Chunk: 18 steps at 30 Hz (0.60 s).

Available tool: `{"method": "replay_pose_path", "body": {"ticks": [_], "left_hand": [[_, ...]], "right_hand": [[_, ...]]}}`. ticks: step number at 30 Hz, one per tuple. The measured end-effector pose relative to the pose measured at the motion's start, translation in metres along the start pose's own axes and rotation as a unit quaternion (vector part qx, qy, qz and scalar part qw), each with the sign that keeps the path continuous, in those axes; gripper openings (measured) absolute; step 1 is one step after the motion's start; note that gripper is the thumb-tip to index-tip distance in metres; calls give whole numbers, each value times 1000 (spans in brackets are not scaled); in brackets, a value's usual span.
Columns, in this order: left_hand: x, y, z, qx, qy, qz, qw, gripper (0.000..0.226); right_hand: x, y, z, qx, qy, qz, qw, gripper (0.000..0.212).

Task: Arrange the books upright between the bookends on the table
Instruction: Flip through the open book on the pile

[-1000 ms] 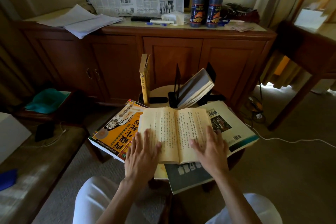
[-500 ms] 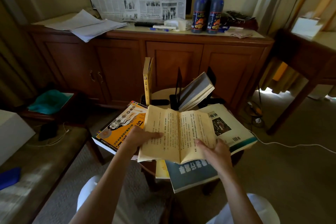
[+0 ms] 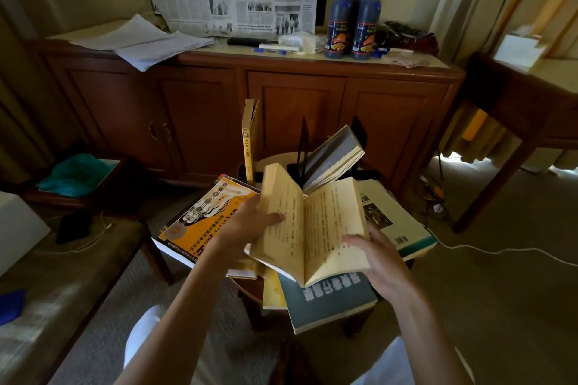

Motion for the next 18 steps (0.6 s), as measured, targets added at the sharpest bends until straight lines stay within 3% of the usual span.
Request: {"method": "replay_pose_path", "body": {"ticks": [3, 9, 11, 13, 15, 16, 18], "left_hand": [[-9, 32, 11, 47, -13, 9, 999, 41], [-2, 81, 22, 137, -26, -4, 990, 77], [4, 90, 25, 153, -21, -20, 988, 71], [4, 95, 26, 139, 3, -39, 989, 57], [-4, 85, 19, 68, 56, -53, 995, 36], [-6, 76, 16, 37, 64, -31, 997, 36], [5, 65, 9, 41, 9, 77, 996, 68]], "right_hand": [[6, 20, 4, 41, 7, -42, 998, 39], [16, 36, 5, 74, 28, -48, 996, 41], [16, 34, 3, 60, 26, -43, 997, 36], [11, 23, 0, 8, 14, -41, 999, 29], [6, 13, 2, -21, 19, -75, 997, 26], [4, 10, 4, -21, 30, -97, 995, 25], [3, 7, 8, -6, 41, -128, 991, 31]]}}
Point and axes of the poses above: each hand's wrist, its own z-axis away from the middle knuckle, its own y-axis out of the palm, x = y × z, the point moved 9 cm from there along -z, towards the middle knuckle, and after that the axes turned 3 degrees about -x, right-handed, at the moved point
